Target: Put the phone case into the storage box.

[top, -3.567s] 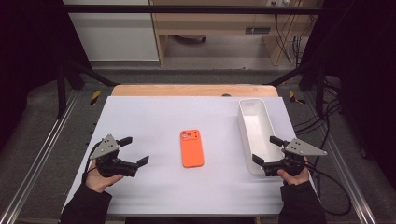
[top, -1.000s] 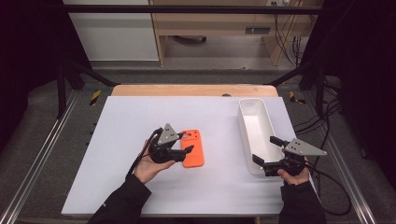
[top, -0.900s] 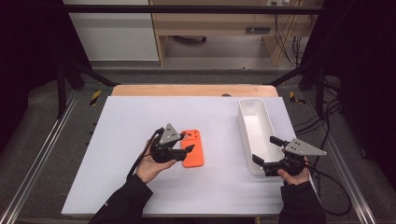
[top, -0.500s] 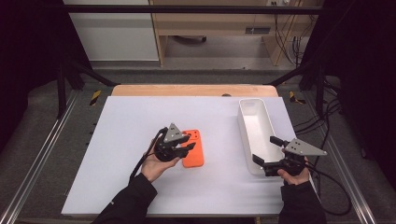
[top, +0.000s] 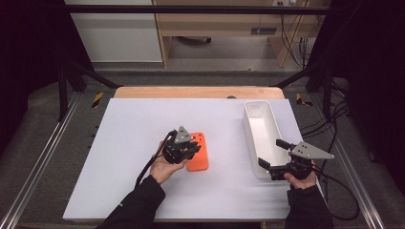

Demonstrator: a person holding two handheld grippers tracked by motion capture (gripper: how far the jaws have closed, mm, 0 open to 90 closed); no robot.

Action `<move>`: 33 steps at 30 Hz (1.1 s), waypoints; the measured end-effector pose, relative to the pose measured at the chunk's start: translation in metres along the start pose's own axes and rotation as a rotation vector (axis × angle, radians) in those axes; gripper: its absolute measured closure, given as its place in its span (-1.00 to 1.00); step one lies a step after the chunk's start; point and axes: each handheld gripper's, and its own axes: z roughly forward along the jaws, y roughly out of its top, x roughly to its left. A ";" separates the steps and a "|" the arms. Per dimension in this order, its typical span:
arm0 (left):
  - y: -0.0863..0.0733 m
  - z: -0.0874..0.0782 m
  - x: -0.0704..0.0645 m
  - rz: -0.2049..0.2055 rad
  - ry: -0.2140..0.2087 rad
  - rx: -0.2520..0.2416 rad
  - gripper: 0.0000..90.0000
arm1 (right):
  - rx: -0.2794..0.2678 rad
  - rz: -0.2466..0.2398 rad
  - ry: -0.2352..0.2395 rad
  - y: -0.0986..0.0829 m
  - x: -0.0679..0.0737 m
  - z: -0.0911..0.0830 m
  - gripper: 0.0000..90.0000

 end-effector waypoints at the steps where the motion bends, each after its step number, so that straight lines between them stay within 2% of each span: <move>1: 0.000 0.002 0.001 -0.004 -0.009 0.006 0.77 | 0.001 -0.002 -0.002 0.000 0.000 0.000 -0.99; 11: 0.004 0.015 -0.002 -0.005 -0.039 0.037 0.99 | 0.001 -0.002 -0.003 0.000 0.000 0.000 -0.99; 18: 0.007 0.023 -0.005 0.000 -0.051 0.049 0.99 | 0.000 0.000 0.000 0.000 0.000 0.000 -0.99; 29: 0.007 0.044 -0.013 0.008 -0.081 0.096 0.99 | 0.001 -0.002 0.001 0.000 0.000 0.000 -0.99; 33: 0.006 0.049 -0.015 0.028 -0.077 0.126 0.99 | 0.002 -0.004 0.000 0.000 0.000 0.000 -0.99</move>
